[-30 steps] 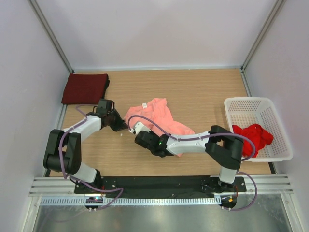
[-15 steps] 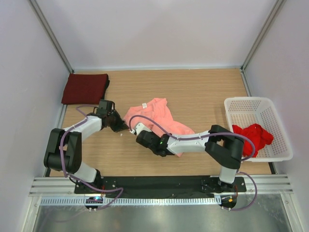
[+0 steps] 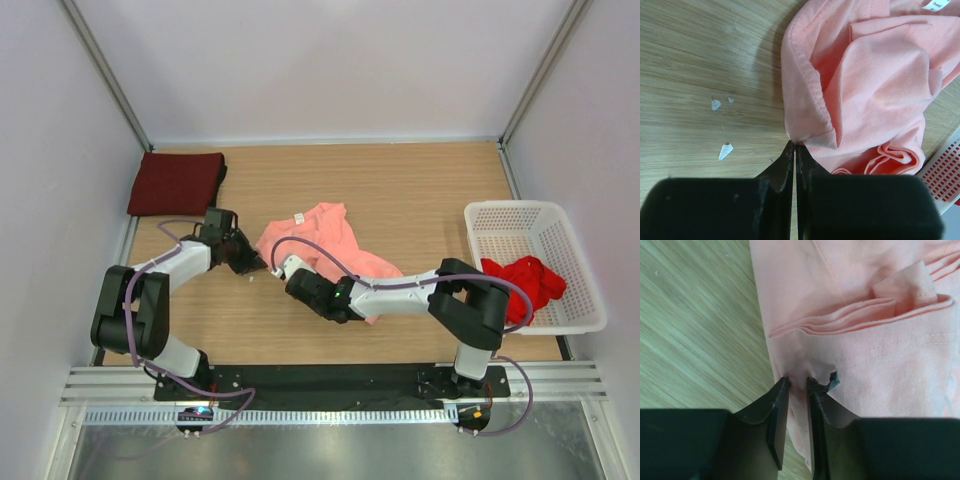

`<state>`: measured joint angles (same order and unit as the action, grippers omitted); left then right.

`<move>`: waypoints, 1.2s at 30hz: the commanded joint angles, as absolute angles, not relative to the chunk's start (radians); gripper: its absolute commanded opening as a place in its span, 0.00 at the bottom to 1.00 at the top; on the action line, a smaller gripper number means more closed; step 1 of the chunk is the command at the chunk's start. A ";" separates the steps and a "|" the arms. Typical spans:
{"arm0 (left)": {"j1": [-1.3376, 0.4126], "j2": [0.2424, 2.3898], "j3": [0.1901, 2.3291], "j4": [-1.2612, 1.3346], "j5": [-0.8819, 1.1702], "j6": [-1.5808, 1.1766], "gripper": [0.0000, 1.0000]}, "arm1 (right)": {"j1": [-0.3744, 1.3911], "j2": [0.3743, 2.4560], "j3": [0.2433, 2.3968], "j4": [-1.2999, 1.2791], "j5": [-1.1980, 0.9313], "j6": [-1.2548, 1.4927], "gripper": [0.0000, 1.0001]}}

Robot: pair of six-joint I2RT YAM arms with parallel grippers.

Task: Fold and stack the t-shirts
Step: Flatten the tshirt out

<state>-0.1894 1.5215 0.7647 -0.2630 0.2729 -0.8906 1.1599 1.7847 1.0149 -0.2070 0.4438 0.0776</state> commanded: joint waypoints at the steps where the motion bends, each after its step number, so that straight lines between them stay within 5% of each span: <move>1: -0.184 1.508 0.753 -0.229 0.276 -0.891 0.00 | 1.147 1.793 1.017 -0.179 0.482 0.090 0.26; 8: -0.184 1.485 0.744 -0.279 0.190 -0.896 0.00 | 1.144 1.718 1.017 -0.256 0.584 0.115 0.01; 20: -0.183 1.218 0.718 -0.446 -0.078 -0.937 0.00 | 1.088 1.430 1.121 -0.739 0.879 0.470 0.01; 27: -0.186 1.051 0.585 -0.476 -0.043 -1.002 0.00 | 0.878 1.309 0.964 -0.829 0.752 0.701 0.01; 30: -0.186 1.009 0.532 -0.462 -0.005 -1.017 0.07 | 0.868 1.286 0.907 -0.798 0.697 0.744 0.01; 36: -0.187 0.986 0.560 -0.483 0.011 -0.988 0.44 | 0.838 1.270 0.894 -0.799 0.658 0.776 0.05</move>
<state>-0.1894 1.0111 0.5179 -0.4816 0.0059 -0.9905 0.8574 1.3056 0.8814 -0.8112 0.6727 0.7147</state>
